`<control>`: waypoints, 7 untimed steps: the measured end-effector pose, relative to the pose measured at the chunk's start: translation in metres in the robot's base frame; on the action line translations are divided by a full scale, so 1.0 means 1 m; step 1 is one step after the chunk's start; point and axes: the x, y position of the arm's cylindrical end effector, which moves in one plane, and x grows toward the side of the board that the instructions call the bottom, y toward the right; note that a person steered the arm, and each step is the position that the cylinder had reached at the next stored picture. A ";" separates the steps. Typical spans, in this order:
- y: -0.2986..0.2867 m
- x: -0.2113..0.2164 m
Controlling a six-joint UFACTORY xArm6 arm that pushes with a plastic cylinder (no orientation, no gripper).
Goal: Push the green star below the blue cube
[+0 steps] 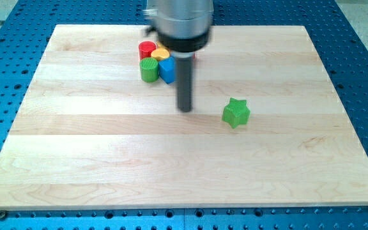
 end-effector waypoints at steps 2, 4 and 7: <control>0.097 0.071; -0.075 0.091; -0.032 0.029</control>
